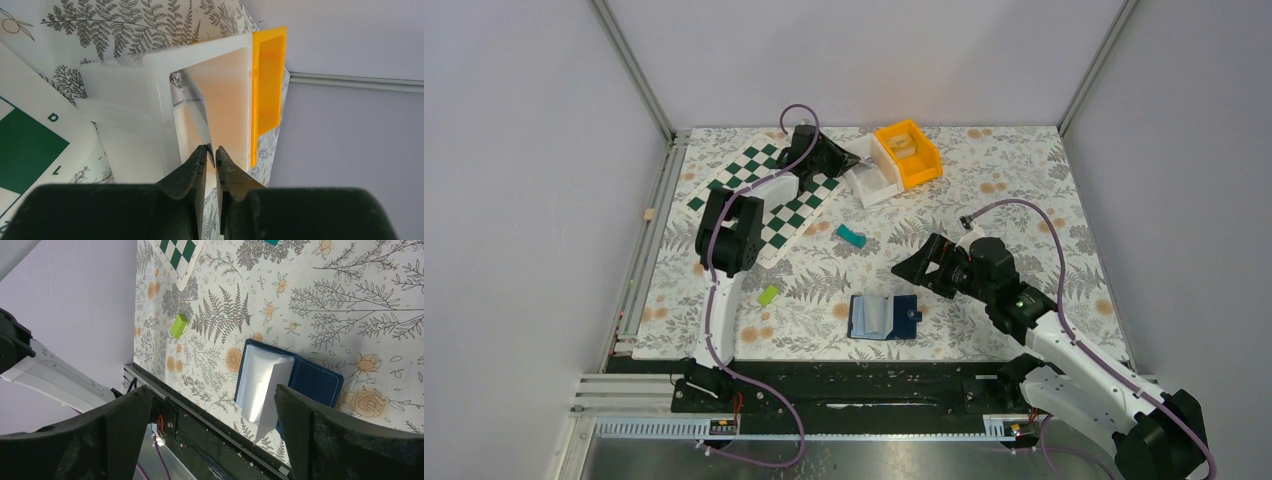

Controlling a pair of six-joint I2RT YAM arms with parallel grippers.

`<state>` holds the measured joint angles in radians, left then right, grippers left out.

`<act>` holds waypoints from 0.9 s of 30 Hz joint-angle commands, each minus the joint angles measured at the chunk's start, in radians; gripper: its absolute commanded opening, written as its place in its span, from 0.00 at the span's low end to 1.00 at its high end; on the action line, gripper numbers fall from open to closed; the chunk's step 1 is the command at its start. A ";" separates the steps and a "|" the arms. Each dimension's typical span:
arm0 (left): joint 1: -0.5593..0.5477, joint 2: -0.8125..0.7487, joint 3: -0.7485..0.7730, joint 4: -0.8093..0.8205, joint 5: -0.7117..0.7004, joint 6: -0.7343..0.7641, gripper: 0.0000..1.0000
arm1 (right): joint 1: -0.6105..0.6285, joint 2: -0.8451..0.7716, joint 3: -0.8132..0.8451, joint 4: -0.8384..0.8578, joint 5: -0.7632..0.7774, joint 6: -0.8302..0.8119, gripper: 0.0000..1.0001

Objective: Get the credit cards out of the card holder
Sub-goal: Place the credit card in the storage box.

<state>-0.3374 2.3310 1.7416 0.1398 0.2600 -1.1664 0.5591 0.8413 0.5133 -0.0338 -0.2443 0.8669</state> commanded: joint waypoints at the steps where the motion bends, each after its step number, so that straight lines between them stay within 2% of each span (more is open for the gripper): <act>1: 0.007 0.011 0.048 0.011 -0.005 -0.010 0.15 | -0.002 -0.021 0.044 0.023 0.017 -0.012 0.99; 4: 0.006 0.009 0.051 0.008 -0.001 -0.012 0.19 | -0.002 -0.028 0.043 0.023 0.020 -0.008 1.00; 10: 0.006 0.011 0.050 0.001 -0.010 -0.010 0.16 | -0.002 -0.039 0.042 0.016 0.017 -0.005 1.00; 16: 0.006 -0.016 0.046 -0.014 0.013 0.020 0.18 | -0.003 -0.054 0.031 0.009 0.025 -0.011 0.99; 23: 0.005 -0.152 0.045 -0.068 0.088 0.113 0.23 | -0.002 -0.019 0.060 -0.034 0.003 -0.037 0.98; 27: 0.004 -0.293 -0.012 -0.110 0.152 0.179 0.27 | -0.002 0.018 0.106 -0.097 -0.029 -0.068 0.90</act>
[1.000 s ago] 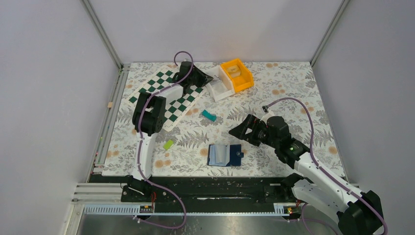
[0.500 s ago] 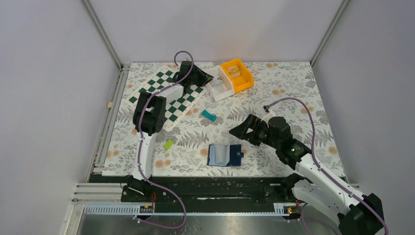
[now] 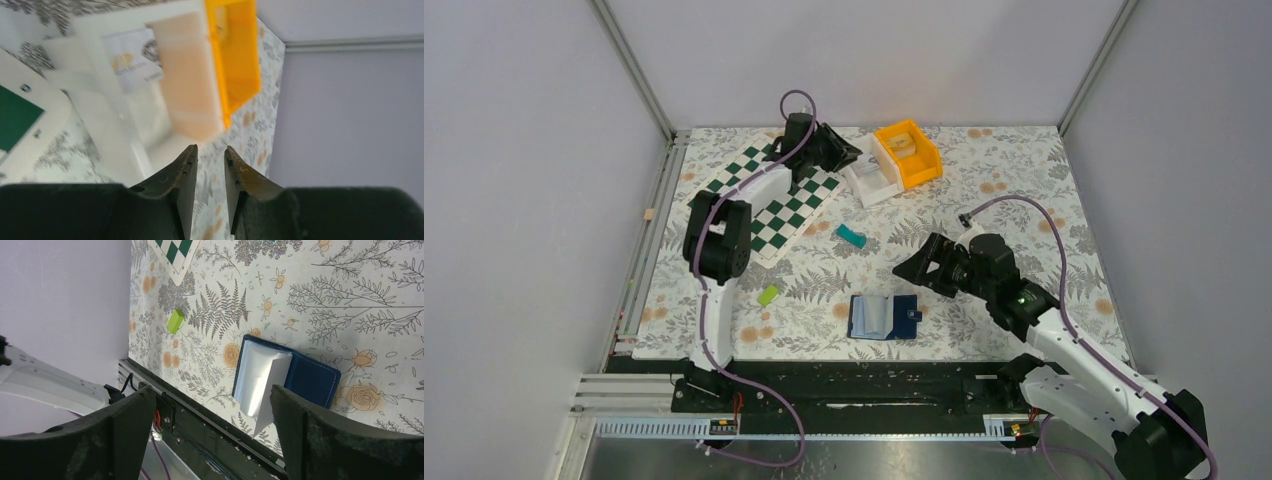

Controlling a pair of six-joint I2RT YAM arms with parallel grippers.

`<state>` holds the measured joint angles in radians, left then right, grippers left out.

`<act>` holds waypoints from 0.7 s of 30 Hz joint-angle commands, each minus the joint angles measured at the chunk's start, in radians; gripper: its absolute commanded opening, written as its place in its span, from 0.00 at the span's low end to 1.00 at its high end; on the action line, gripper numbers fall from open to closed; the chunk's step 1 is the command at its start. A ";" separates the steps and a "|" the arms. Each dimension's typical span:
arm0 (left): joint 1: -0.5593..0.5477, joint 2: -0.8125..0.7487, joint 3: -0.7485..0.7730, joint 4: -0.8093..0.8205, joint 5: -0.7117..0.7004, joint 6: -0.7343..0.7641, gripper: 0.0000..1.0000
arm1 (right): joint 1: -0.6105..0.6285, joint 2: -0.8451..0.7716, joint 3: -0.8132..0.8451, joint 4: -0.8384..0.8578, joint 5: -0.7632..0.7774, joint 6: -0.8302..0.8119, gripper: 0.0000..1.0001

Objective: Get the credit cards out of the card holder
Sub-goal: Place the credit card in the storage box, then remove the credit card from the card holder.

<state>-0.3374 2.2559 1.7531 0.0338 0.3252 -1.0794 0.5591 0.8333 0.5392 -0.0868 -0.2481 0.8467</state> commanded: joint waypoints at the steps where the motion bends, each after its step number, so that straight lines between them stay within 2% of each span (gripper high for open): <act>1: 0.004 -0.259 -0.054 -0.007 0.108 0.102 0.28 | -0.003 0.039 0.090 -0.058 -0.040 -0.047 0.88; 6: 0.004 -0.477 -0.218 -0.104 0.190 0.187 0.36 | 0.034 0.116 0.134 -0.125 -0.038 -0.027 0.84; 11: 0.005 -0.770 -0.405 -0.337 0.144 0.336 0.49 | 0.240 0.196 0.212 -0.199 0.156 -0.003 0.86; 14: 0.005 -0.952 -0.518 -0.491 0.042 0.426 0.60 | 0.358 0.294 0.276 -0.278 0.321 0.024 0.90; 17: 0.006 -1.104 -0.632 -0.609 -0.091 0.496 0.74 | 0.448 0.396 0.312 -0.300 0.419 0.046 0.93; 21: 0.008 -1.292 -0.784 -0.712 -0.250 0.538 0.86 | 0.526 0.537 0.387 -0.374 0.533 0.082 0.99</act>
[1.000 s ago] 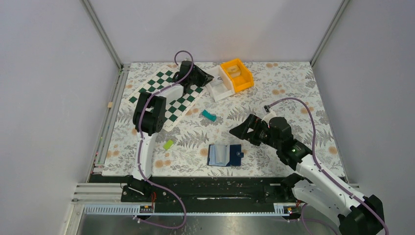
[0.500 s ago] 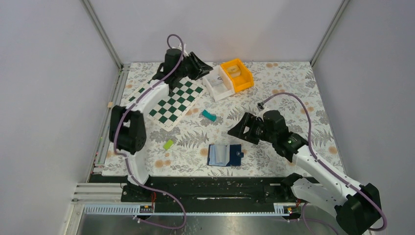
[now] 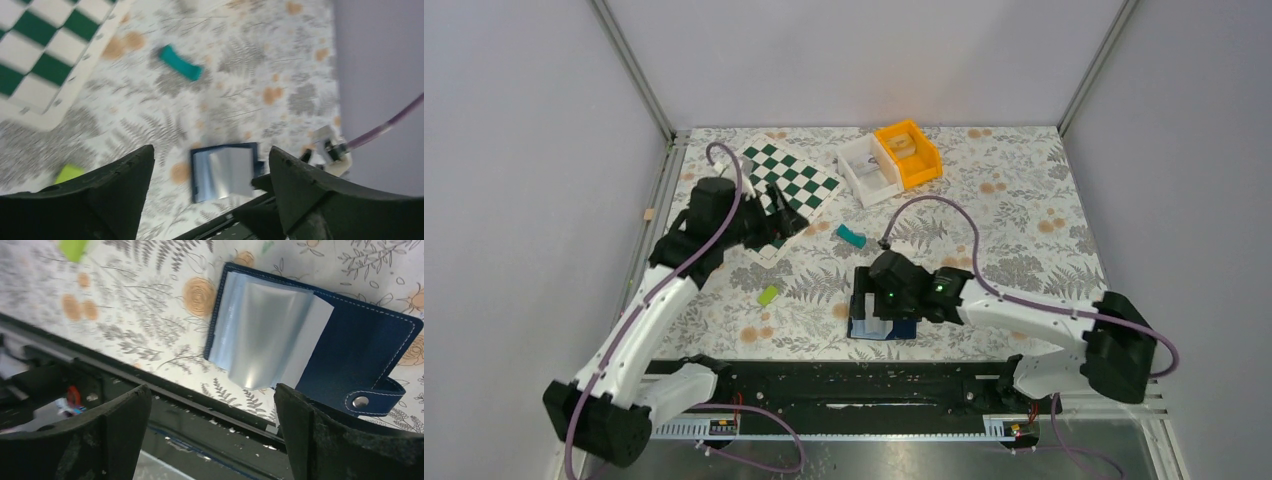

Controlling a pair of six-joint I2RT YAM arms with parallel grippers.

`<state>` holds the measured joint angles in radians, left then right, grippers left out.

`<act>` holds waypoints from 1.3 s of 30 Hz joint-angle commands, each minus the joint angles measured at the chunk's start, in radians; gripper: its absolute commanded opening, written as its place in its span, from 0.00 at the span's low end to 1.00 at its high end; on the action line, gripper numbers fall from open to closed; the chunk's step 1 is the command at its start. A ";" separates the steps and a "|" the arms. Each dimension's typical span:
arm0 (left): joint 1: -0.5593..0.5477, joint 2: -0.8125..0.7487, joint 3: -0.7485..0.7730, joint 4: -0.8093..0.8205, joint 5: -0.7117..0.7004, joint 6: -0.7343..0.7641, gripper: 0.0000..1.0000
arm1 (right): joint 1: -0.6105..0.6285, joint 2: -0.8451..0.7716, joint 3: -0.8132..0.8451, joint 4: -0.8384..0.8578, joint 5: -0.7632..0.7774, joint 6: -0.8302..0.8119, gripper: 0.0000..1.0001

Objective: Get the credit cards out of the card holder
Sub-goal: Remove the credit card from the card holder.

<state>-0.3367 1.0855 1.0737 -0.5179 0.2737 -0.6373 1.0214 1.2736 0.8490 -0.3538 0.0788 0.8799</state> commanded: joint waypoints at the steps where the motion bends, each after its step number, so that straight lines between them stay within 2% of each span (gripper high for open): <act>1: 0.008 -0.165 -0.135 -0.174 -0.229 0.098 0.90 | 0.075 0.125 0.094 -0.118 0.227 0.054 1.00; 3: 0.008 -0.232 -0.191 -0.192 -0.264 0.103 0.94 | 0.089 0.181 0.130 -0.143 0.264 0.056 0.99; 7: 0.008 -0.324 -0.269 -0.203 -0.293 0.129 0.95 | 0.094 0.274 0.195 -0.194 0.307 0.054 0.99; 15: 0.008 -0.356 -0.282 -0.191 -0.244 0.137 0.95 | 0.094 0.359 0.227 -0.207 0.327 0.040 0.94; 20: 0.007 -0.354 -0.291 -0.178 -0.147 0.134 0.93 | 0.095 0.380 0.175 -0.162 0.314 0.050 0.94; 26: 0.008 -0.353 -0.352 -0.105 0.098 0.046 0.86 | 0.094 0.405 0.115 -0.077 0.294 0.050 0.92; 33: -0.001 -0.373 -0.450 -0.047 0.166 -0.037 0.83 | 0.094 0.408 0.059 -0.018 0.283 0.051 0.89; 39: -0.023 -0.326 -0.484 0.001 0.172 -0.074 0.82 | 0.094 0.351 -0.015 0.073 0.259 0.042 0.81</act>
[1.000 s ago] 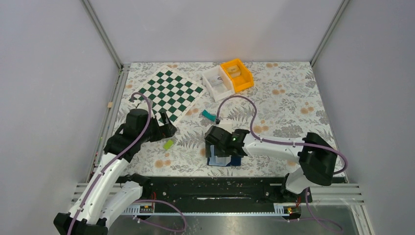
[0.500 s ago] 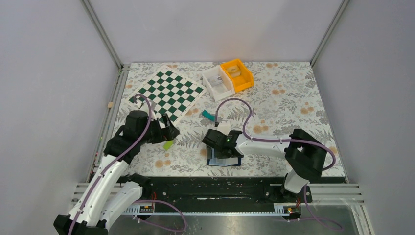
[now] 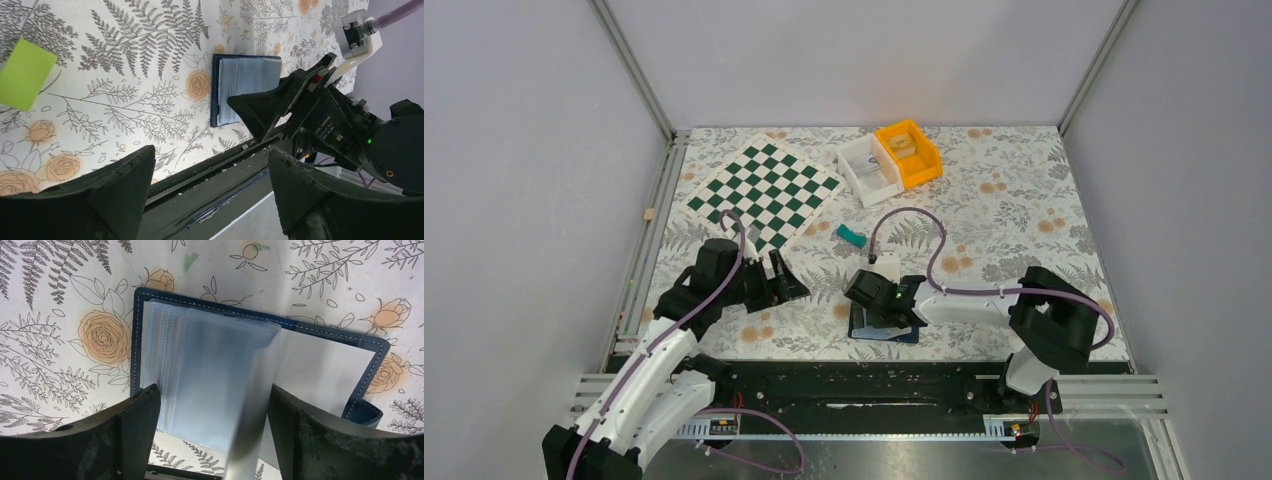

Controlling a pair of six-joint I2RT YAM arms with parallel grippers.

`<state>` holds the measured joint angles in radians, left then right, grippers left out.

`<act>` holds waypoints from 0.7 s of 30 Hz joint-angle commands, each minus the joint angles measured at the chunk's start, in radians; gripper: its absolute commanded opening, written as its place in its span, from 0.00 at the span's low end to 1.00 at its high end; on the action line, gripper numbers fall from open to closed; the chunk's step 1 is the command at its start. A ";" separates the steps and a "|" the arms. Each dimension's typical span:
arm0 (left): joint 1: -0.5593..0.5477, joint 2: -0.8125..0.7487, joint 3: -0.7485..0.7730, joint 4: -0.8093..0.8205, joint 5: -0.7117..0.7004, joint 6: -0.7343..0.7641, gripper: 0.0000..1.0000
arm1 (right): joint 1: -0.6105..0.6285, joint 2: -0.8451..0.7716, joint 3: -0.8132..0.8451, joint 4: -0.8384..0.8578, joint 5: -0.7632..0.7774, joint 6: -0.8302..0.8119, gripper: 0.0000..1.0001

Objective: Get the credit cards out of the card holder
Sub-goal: Remove the credit card from the card holder.

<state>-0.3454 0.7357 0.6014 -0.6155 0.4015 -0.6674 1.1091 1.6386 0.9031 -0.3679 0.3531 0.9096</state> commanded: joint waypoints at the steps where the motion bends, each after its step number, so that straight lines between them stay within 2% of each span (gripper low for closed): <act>1: -0.020 0.032 -0.015 0.108 0.045 -0.054 0.82 | 0.005 -0.024 -0.082 0.110 -0.020 0.009 0.79; 12: -0.131 0.121 -0.030 0.194 -0.031 -0.107 0.80 | 0.003 -0.096 -0.174 0.266 -0.079 -0.047 0.61; 21: -0.211 0.243 -0.069 0.333 -0.068 -0.164 0.76 | -0.010 -0.176 -0.253 0.356 -0.104 -0.079 0.58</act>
<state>-0.5400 0.9470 0.5507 -0.4000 0.3660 -0.7982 1.1061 1.4979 0.6880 -0.0486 0.2844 0.8471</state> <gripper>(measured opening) 0.772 0.599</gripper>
